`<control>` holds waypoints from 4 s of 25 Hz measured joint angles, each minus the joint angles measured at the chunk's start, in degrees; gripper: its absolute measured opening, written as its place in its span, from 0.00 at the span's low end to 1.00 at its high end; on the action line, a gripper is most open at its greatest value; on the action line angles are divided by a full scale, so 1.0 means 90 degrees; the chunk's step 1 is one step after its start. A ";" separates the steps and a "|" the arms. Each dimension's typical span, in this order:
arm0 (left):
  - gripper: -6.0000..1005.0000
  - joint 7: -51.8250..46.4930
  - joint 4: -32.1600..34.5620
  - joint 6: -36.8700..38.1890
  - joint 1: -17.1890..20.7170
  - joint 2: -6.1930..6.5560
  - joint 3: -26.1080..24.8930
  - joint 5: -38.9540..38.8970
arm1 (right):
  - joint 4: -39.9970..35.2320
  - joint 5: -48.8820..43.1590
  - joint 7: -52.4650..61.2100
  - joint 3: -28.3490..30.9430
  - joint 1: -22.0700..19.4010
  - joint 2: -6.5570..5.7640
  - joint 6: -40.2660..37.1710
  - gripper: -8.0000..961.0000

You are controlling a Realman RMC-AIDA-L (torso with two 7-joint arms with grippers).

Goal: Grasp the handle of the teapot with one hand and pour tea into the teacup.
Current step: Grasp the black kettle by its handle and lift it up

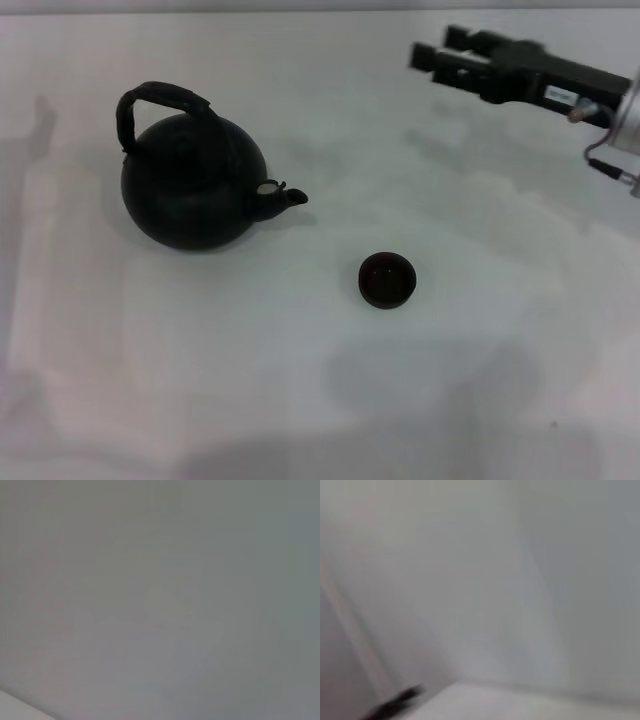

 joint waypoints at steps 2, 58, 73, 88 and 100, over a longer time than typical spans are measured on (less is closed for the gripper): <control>0.89 0.0001 0.0026 -0.0002 0.0020 -0.0005 0.0025 0.0013 | 0.0238 0.0921 -0.1347 -0.0287 -0.0147 0.0010 -0.0632 0.87; 0.84 0.1311 -0.0249 0.1922 0.0804 0.0024 0.0016 0.3800 | 0.1569 0.5932 -0.6533 0.0322 0.0476 0.0001 -0.2302 0.86; 0.53 0.2154 -0.0148 0.1650 0.0710 -0.0015 0.0020 0.3806 | 0.1597 0.5932 -0.6472 0.0282 0.0480 0.0011 -0.2140 0.86; 0.45 0.2134 0.0005 0.0891 0.0367 -0.0010 0.0041 0.3703 | 0.1782 0.5933 -0.6454 0.0287 0.0514 0.0011 -0.1898 0.86; 0.15 0.2147 0.0006 0.0893 0.0354 -0.0015 0.0044 0.3754 | 0.1821 0.5933 -0.6454 0.0299 0.0494 0.0011 -0.1879 0.86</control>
